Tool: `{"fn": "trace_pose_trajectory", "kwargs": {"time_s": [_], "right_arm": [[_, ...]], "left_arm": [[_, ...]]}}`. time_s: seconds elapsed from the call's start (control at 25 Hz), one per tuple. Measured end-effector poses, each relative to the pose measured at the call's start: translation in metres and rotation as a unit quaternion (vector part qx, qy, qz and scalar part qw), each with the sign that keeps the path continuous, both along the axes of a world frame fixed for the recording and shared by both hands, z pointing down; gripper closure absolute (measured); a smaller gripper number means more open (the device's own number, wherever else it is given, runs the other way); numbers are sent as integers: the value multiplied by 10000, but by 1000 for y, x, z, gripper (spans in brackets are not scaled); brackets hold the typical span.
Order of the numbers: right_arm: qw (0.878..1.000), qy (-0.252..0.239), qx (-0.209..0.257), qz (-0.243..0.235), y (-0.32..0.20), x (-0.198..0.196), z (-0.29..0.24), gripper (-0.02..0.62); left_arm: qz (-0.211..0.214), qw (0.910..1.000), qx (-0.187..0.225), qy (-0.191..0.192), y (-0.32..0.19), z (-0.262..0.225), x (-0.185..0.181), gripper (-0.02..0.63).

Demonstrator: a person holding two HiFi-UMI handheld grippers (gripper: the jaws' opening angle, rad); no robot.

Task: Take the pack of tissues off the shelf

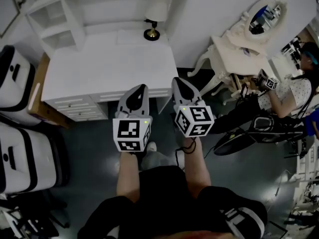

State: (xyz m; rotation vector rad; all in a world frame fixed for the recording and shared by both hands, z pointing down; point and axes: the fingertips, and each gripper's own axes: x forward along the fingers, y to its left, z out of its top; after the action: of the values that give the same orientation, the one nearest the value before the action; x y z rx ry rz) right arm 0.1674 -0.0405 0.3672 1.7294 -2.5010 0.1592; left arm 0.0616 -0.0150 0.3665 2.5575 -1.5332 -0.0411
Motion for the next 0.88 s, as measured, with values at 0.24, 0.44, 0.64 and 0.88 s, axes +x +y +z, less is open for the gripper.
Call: {"fn": "trace_pose_trajectory", "kwargs": {"time_s": [0.24,0.44,0.64,0.88], "right_arm": [[9989,-249,261,-314,-38,12,-28,575],[9983,-363,408,-205,-66,51,-39,575],[9977,-435,504,127,-84,106,-47,575],[9987,-326,285,-252,-95,115,-36,575]], "left_arm": [[-73,9996,286,-5,-35,-41,14,596],[-152,9991,377,-103,-68,-51,31,595],[-40,9990,406,-175,-97,-55,62,596],[151,9981,533,-257,-108,-58,105,596]]}}
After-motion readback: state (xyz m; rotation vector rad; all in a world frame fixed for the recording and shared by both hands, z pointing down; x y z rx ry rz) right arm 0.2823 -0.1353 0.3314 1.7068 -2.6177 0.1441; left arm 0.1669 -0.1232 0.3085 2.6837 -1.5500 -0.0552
